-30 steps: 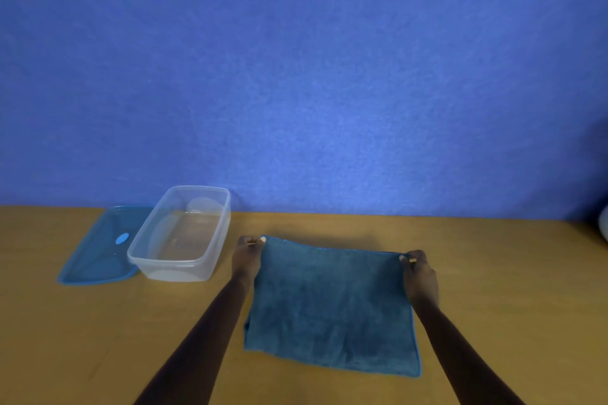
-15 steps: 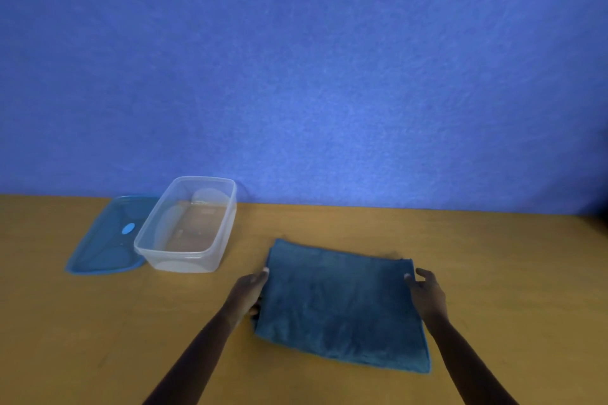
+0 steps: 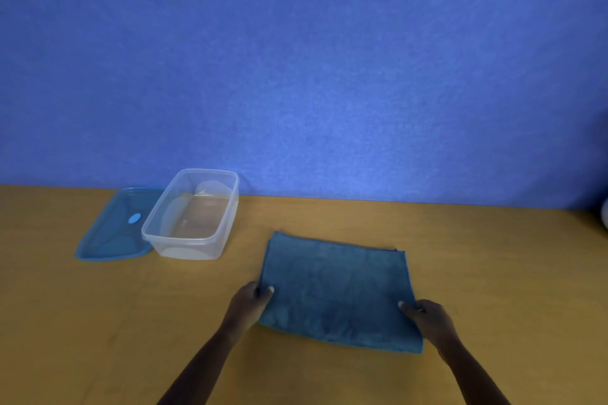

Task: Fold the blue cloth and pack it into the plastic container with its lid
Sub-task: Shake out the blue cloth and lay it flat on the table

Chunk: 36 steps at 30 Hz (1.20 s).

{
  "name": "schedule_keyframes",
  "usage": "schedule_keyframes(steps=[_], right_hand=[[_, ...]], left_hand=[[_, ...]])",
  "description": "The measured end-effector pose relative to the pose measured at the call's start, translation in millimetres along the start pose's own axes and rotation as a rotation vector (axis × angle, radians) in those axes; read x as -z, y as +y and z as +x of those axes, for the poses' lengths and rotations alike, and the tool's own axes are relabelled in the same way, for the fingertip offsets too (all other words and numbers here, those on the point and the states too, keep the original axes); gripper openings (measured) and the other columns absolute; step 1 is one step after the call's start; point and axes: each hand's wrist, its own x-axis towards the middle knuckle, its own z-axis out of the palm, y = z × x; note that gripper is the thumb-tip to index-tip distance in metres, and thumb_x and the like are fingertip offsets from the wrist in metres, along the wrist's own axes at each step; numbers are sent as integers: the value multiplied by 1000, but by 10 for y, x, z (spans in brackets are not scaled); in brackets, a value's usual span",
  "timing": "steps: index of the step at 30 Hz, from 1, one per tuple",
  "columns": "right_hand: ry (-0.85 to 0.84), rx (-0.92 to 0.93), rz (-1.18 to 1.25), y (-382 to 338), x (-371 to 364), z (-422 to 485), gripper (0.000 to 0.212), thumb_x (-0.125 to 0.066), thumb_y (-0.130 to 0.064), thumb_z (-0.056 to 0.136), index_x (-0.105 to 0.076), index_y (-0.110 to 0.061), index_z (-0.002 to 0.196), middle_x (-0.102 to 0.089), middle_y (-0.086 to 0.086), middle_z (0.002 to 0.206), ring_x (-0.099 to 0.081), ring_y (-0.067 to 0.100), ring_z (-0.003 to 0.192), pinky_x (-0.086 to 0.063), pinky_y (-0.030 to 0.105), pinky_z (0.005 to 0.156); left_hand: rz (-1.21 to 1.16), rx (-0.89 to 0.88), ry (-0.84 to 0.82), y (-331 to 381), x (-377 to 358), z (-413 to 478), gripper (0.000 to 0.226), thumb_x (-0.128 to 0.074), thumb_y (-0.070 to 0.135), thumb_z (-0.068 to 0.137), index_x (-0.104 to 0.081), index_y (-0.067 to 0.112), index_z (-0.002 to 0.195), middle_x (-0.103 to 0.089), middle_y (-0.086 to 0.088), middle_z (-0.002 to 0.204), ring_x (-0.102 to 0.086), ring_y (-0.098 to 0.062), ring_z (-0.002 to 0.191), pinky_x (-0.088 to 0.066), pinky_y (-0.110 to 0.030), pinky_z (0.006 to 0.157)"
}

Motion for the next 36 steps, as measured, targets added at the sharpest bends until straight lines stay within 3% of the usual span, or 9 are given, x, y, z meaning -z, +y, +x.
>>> schedule_keyframes(steps=[3, 7, 12, 19, 23, 25, 28, 32, 36], right_hand=[[38, 71, 25, 14, -45, -42, 28, -60, -20, 90, -51, -2, 69, -53, 14, 75, -49, 24, 71, -29, 31, 56], [132, 159, 84, -70, -93, -127, 20, -53, -15, 93, -56, 2, 101, -60, 16, 96, -53, 27, 84, -35, 30, 56], [170, 171, 3, -19, -220, -190, 30, -47, -15, 96, -51, -1, 121, -63, 23, 112, -58, 37, 102, -35, 30, 69], [198, 130, -27, -74, -296, -193, 29, -43, -16, 97, -50, -4, 122, -63, 26, 113, -59, 40, 101, -41, 33, 69], [233, 128, -38, -52, -341, -215, 26, -38, -18, 99, -48, -6, 119, -65, 25, 107, -62, 39, 97, -44, 35, 68], [246, 135, -47, -44, -349, -218, 26, -37, -18, 99, -47, -6, 120, -65, 24, 106, -63, 39, 96, -45, 34, 66], [260, 127, -46, -24, -351, -232, 27, -37, -21, 99, -47, -6, 118, -66, 24, 105, -63, 39, 95, -43, 32, 63], [249, 116, -20, 35, -254, -174, 38, -37, -34, 98, -55, -5, 114, -66, 22, 109, -62, 37, 97, -41, 32, 68], [198, 59, 98, -29, -53, 3, 48, -35, -37, 98, -65, 0, 100, -67, 20, 100, -58, 31, 83, -39, 32, 69]], left_hand=[[15, -44, 183, -33, -105, -129, 22, -50, 15, 94, -53, 9, 73, -56, -9, 73, -58, -31, 81, -46, -40, 73], [201, 40, 308, -86, -223, -244, 30, -45, 22, 96, -57, -3, 107, -64, -27, 103, -56, -40, 101, -46, -44, 88], [273, 39, 344, -108, -262, -336, 33, -43, 25, 97, -51, 0, 117, -65, -24, 106, -58, -38, 103, -49, -44, 84], [624, -142, 408, -151, -312, -399, 36, -93, 16, 48, -69, -3, 68, -56, -9, 35, -55, -22, 27, -48, -23, 33], [696, -151, 375, -194, -325, -412, 31, -86, 21, 61, -65, -1, 64, -53, -7, 33, -51, -19, 25, -45, -21, 33], [704, -128, 330, -211, -309, -413, 35, -58, 25, 86, -59, 2, 60, -53, -6, 32, -50, -18, 24, -44, -19, 33], [717, -125, 376, -196, -263, -427, 32, -57, 18, 90, -64, 1, 63, -63, -13, 43, -61, -24, 36, -51, -26, 42], [601, 108, 304, -109, -179, -259, 39, -35, 36, 98, -61, 10, 112, -70, -12, 111, -65, -29, 105, -50, -33, 87], [496, 149, 227, -25, -27, -78, 49, -33, 41, 97, -59, 6, 120, -61, -16, 126, -56, -33, 116, -45, -38, 96]])
